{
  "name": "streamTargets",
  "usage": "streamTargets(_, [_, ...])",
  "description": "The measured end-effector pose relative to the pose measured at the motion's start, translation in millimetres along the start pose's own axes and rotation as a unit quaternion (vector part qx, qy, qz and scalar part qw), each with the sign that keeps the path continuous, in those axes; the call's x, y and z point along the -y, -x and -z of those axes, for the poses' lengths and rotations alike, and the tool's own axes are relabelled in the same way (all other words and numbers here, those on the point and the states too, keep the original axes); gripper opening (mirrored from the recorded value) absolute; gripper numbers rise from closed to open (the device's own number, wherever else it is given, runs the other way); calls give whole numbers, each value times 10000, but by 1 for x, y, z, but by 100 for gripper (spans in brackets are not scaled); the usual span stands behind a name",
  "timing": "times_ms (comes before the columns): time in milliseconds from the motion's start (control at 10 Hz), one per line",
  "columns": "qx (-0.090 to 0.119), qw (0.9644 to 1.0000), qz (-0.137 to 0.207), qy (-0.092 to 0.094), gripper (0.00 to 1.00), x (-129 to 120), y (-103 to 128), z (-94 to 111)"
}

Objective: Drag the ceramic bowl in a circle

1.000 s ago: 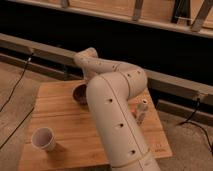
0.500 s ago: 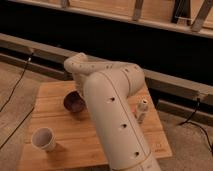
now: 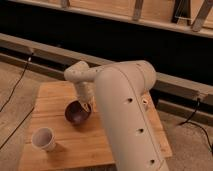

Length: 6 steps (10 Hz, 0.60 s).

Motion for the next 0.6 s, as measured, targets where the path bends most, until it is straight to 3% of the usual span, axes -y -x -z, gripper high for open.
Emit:
streamTargets(300, [70,9993,-332,-135,0,33,-2,7])
streamTargets(600, [219,9978,-598,-166,0,53,14,17])
